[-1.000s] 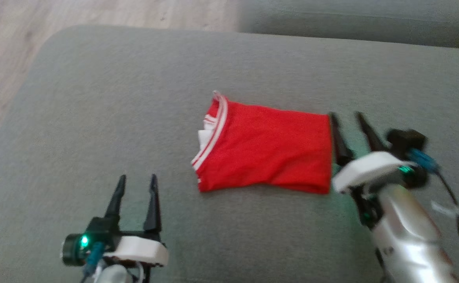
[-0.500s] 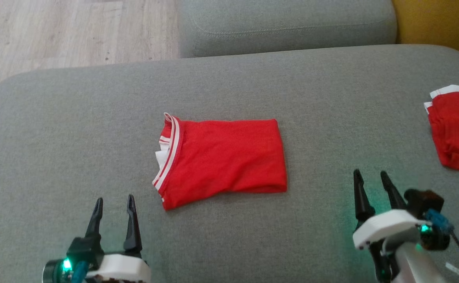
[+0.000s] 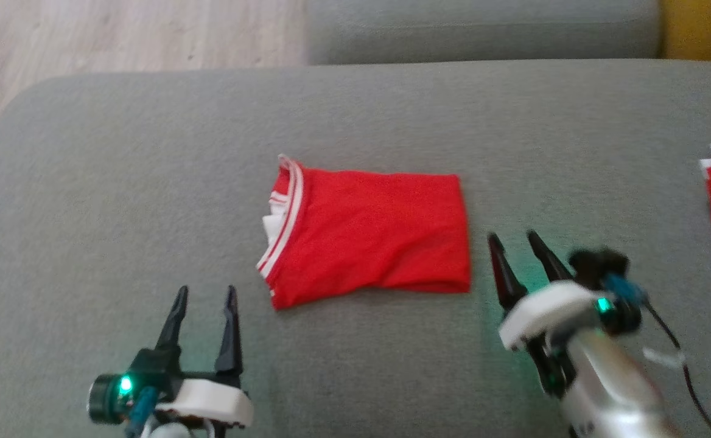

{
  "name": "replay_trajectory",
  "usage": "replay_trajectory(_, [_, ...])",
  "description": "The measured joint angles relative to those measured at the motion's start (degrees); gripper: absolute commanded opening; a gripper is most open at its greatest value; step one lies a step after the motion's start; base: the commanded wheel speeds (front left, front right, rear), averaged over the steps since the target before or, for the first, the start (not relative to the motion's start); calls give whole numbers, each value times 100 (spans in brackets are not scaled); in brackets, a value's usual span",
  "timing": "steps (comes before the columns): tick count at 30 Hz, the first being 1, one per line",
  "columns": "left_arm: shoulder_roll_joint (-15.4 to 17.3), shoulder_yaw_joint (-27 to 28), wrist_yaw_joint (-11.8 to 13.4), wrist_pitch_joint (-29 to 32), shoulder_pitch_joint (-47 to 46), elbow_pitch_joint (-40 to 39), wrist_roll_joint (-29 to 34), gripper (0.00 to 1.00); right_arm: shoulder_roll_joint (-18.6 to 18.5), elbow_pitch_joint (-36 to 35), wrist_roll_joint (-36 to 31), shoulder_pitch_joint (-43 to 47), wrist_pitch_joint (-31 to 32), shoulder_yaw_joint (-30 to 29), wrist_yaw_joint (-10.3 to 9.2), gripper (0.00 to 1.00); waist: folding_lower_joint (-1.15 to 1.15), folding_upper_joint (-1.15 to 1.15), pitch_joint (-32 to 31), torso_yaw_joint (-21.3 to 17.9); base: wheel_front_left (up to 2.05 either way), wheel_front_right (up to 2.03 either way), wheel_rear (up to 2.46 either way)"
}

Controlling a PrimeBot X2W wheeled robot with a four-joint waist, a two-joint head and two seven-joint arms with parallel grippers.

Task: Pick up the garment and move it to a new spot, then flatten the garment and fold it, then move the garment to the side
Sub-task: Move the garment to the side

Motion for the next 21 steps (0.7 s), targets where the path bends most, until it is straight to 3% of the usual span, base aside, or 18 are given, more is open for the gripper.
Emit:
replay_trajectory(3, [0, -172, -44, 0, -112, 0, -2, 100, -1, 413, 41, -652, 222, 396, 0, 100, 0, 0, 119, 187, 0, 0, 0])
replay_trajectory(4, [0, -347, -41, 0, -163, 10, -12, 100, -4, 915, 22, -1140, 405, 449, 0, 100, 0, 0, 238, 417, 0, 0, 0])
replay_trajectory(9, [1, -527, -31, 0, -226, 73, -154, 100, -19, 1647, 211, -1306, 561, 414, 0, 100, 0, 0, 445, 792, 0, 0, 0])
replay_trajectory(10, [2, -527, -29, 0, -226, 74, -154, 100, -33, 1636, 311, -1319, 552, 463, 0, 76, 0, 0, 489, 839, 0, 0, 0])
replay_trajectory(11, [2, -524, -26, 0, -226, 73, -154, 100, -51, 1633, 432, -1355, 495, 500, 0, 18, 0, 0, 531, 875, 0, 0, 0])
replay_trajectory(12, [1, -516, -24, 0, -225, 73, -153, 100, -70, 1634, 523, -1392, 421, 587, 0, 0, 0, 0, 568, 893, 0, 0, 0])
replay_trajectory(17, [4, -454, -36, 0, -218, 70, -86, 100, -23, 1655, 799, -1414, 91, 850, 1, 0, 0, 0, 577, 685, 0, 0, 0])
replay_trajectory(21, [4, -456, -65, 0, -216, 32, -78, 100, 2, 1601, 982, -1357, 41, 1059, 1, 0, 0, 0, 504, 227, 0, 0, 0])
